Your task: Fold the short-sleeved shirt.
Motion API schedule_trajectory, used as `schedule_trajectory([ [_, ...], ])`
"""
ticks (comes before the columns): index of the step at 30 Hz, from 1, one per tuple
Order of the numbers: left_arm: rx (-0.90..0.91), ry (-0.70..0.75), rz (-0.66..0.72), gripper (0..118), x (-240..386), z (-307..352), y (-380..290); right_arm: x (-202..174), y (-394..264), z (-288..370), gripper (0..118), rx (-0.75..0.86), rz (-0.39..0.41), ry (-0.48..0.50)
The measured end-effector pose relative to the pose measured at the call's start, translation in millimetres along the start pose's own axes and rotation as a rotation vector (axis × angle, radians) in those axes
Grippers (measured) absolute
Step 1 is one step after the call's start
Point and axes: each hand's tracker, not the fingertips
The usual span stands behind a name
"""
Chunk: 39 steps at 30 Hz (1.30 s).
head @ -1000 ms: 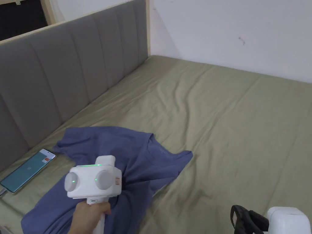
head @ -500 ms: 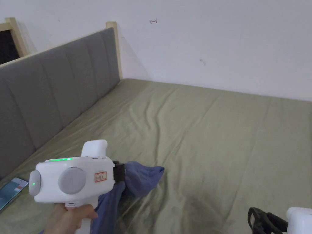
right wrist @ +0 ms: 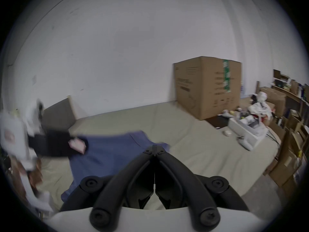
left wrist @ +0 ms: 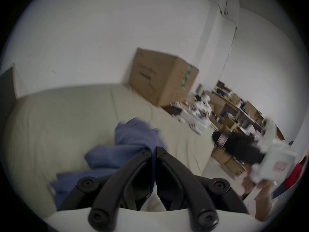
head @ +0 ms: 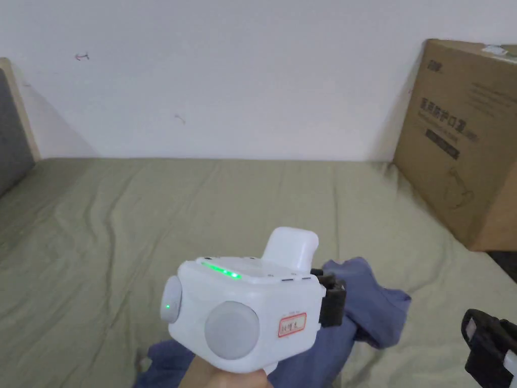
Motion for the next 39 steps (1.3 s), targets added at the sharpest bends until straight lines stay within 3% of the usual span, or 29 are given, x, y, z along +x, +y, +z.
schedule_trajectory([
  [5, -0.310, 0.086, 0.038, 7, 6, -119, -83, 46, -19, 4, 2, -0.064, -0.064, -0.083],
  [8, -0.413, 0.074, 0.029, 7, 7, -159, -127, 60, -35, -2, 2, -0.145, -0.095, -0.070],
  [11, -0.500, 0.170, -0.007, 7, 5, -174, -148, 60, -48, -10, 2, -0.197, -0.041, -0.095],
  [12, -0.472, 0.142, 0.011, 11, 2, -174, -150, 59, -50, -12, 2, -0.207, -0.023, -0.095],
  [13, -0.457, 0.129, 0.028, 23, -1, -172, -150, 58, -51, -15, 2, -0.215, -0.016, -0.097],
  [14, -0.452, 0.128, 0.060, 48, -4, -170, -147, 55, -52, -18, 2, -0.217, -0.018, -0.094],
  [15, -0.461, 0.119, 0.109, 86, -7, -165, -142, 54, -53, -19, 2, -0.222, -0.024, -0.080],
  [16, -0.461, 0.085, 0.151, 104, -10, -161, -138, 52, -53, -21, 2, -0.223, -0.038, -0.063],
  [17, -0.458, 0.051, 0.191, 111, -10, -154, -135, 50, -52, -22, 2, -0.224, -0.053, -0.045],
  [22, -0.310, 0.145, 0.180, 111, -18, -92, -115, 33, -50, -25, 2, -0.231, -0.015, -0.011],
  [24, -0.284, 0.211, 0.204, 108, -27, -59, -115, 25, -52, -26, 2, -0.239, -0.013, 0.010],
  [25, -0.238, 0.265, 0.242, 101, -33, -39, -117, 21, -53, -27, 2, -0.244, -0.016, 0.026],
  [26, -0.196, 0.311, 0.274, 84, -41, -20, -122, 16, -54, -29, 2, -0.246, -0.020, 0.043],
  [27, -0.176, 0.348, 0.303, 43, -49, -6, -126, 11, -56, -30, 2, -0.251, -0.023, 0.057],
  [28, -0.182, 0.392, 0.304, 9, -55, 5, -131, 6, -57, -32, 2, -0.259, -0.023, 0.069],
  [30, -0.187, 0.490, 0.308, 5, -69, 27, -143, -5, -60, -38, 2, -0.273, -0.013, 0.090],
  [35, -0.182, 0.522, 0.437, 2, -112, 56, -159, -31, -69, -52, 2, -0.314, 0.008, 0.141],
  [39, -0.217, 0.554, 0.388, 2, -138, 48, -140, -46, -76, -63, 2, -0.348, 0.051, 0.165],
])
